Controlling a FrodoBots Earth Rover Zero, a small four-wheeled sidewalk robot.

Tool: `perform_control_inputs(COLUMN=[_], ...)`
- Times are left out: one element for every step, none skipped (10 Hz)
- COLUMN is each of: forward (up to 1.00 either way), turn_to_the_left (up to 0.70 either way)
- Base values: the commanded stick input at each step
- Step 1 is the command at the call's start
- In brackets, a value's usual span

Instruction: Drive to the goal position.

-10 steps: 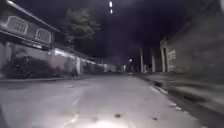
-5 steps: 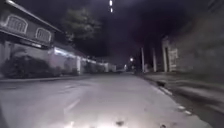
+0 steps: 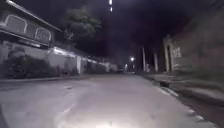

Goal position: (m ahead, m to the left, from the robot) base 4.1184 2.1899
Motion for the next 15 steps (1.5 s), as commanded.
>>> perform_control_inputs(forward=[0.50, 0.50, 0.50, 0.50, 0.50, 0.50, 0.50, 0.50, 0.50, 0.50, 0.50, 0.50, 0.50, 0.50, 0.50], turn_to_the_left=[0.00, 0.00, 0.00, 0.00, 0.00, 0.00, 0.00, 0.00, 0.00, 0.00, 0.00, 0.00, 0.00, 0.00, 0.00])
